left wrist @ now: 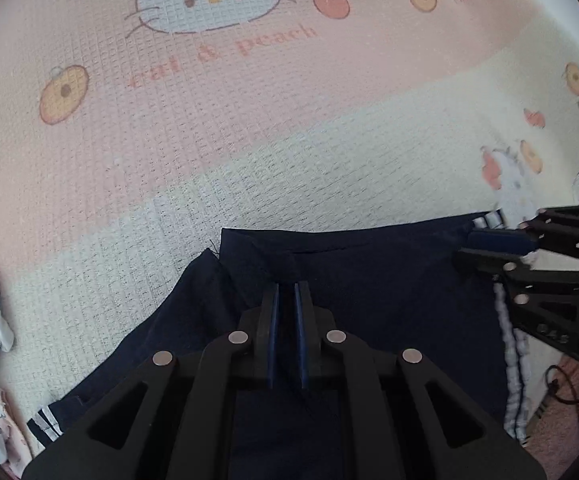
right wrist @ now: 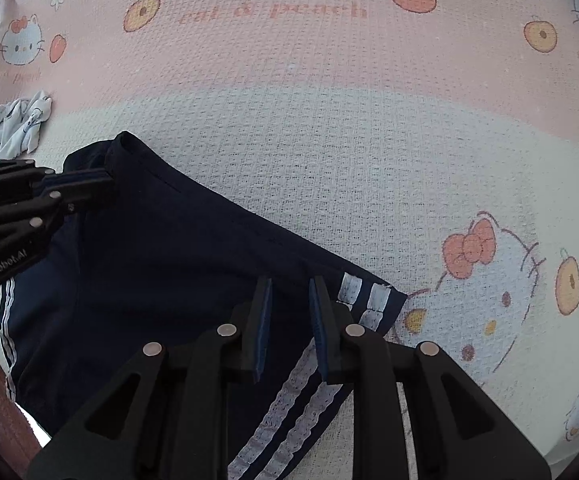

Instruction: Fold clothes

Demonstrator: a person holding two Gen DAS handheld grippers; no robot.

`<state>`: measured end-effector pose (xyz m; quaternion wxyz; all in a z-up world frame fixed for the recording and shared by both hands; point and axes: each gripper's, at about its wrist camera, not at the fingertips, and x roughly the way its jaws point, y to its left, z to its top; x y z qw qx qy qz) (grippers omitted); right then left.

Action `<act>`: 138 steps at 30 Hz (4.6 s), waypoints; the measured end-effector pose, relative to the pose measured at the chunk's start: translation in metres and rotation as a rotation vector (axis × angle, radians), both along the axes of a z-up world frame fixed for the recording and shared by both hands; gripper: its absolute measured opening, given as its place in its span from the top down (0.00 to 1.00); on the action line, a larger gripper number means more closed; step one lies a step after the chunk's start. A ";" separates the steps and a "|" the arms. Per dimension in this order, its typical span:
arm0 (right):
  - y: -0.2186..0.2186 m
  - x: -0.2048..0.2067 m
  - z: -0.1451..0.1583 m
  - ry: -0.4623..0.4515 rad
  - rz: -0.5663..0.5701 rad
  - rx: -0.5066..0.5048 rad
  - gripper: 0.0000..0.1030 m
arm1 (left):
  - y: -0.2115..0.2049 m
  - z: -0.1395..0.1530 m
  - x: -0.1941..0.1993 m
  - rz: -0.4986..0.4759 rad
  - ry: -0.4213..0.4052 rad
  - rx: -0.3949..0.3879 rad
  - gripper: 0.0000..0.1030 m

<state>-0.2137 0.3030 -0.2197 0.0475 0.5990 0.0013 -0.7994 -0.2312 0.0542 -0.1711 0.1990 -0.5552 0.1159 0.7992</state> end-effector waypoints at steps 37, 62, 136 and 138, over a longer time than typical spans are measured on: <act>0.006 -0.001 0.006 0.062 -0.001 -0.042 0.71 | 0.051 0.020 -0.026 0.059 0.018 -0.026 0.57; 0.041 0.015 0.023 0.101 -0.153 -0.071 0.95 | 0.000 0.032 -0.031 0.226 0.107 0.207 0.84; -0.050 0.227 0.021 -0.126 -0.339 -0.481 0.70 | -0.131 -0.051 0.233 0.637 -0.310 0.356 0.83; -0.055 0.223 0.015 -0.133 -0.330 -0.497 0.82 | -0.132 -0.045 0.234 0.638 -0.292 0.346 0.88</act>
